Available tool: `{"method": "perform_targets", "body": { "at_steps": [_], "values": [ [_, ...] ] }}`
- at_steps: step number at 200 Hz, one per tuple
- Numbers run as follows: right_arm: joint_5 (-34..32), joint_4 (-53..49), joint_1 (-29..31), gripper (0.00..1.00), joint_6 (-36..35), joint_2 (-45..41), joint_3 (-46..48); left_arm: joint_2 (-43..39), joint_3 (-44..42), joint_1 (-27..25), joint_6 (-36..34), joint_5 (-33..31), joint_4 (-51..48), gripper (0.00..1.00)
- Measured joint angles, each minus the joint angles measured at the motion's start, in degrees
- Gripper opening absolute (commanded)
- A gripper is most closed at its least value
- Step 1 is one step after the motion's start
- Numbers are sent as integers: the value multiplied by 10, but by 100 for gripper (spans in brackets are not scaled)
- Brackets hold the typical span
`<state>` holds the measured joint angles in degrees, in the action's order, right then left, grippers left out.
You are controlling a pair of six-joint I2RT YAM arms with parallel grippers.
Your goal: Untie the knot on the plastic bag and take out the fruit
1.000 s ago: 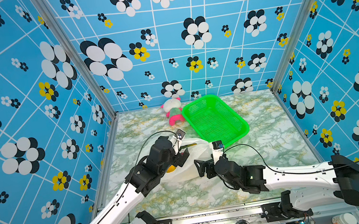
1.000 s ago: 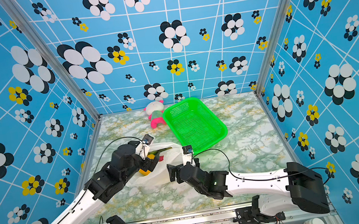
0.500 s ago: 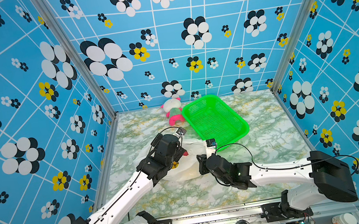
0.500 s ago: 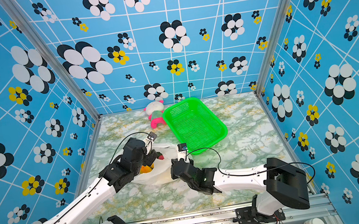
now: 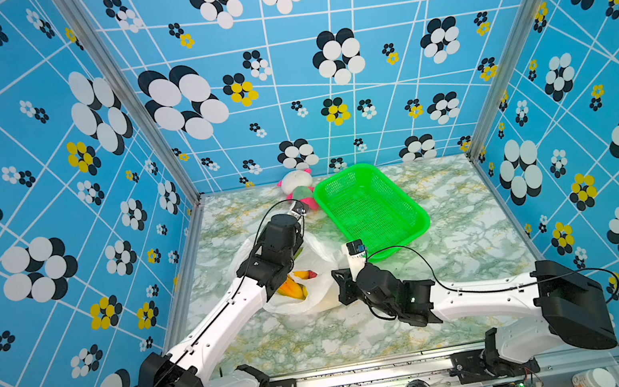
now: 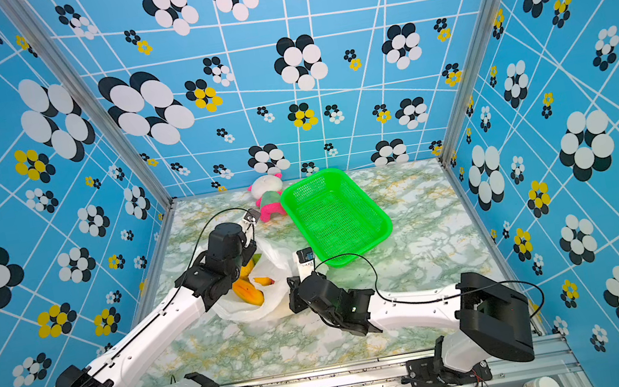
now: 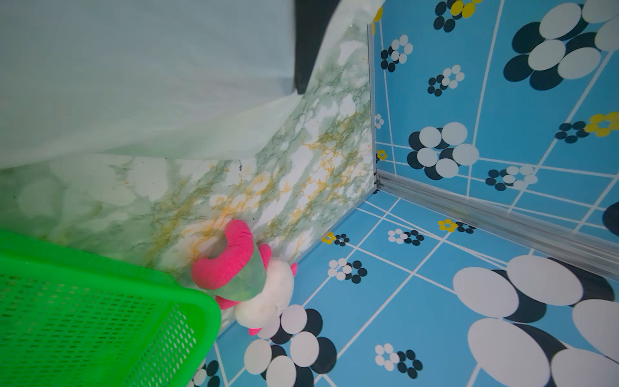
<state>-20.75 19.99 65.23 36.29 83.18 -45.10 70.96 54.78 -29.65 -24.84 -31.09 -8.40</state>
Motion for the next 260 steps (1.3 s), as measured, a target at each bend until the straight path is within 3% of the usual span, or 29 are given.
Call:
{"method": "perform_targets", "body": {
  "at_steps": [39,74,100,109,121,156,167,192,210,231,260],
  "values": [
    [129,22,-91,0,-68,66,-106,-117,8,44,87,-12,-23,0],
    [233,38,-141,0,-132,143,-235,-144,61,52,157,-33,-66,0],
    [265,44,-176,22,-137,175,-270,-168,40,52,221,-12,-87,0],
    [267,38,-184,36,-143,179,-269,-177,21,52,251,5,-89,0],
    [261,27,-189,48,-143,179,-267,-180,-2,52,287,26,-91,0],
    [219,8,-174,65,-160,134,-201,-161,-27,53,388,90,-121,0],
    [191,-2,-158,65,-176,103,-166,-157,-27,53,412,121,-125,0],
    [138,-7,-89,53,-238,34,-104,-144,-26,53,446,207,-119,0],
    [123,3,-39,55,-283,8,-71,-137,-27,53,458,270,-107,0],
    [107,17,-14,66,-327,17,-47,-141,-29,51,463,329,-92,0],
    [88,39,-15,55,-353,58,-28,-195,-74,47,463,347,-63,0]
  ]
}}
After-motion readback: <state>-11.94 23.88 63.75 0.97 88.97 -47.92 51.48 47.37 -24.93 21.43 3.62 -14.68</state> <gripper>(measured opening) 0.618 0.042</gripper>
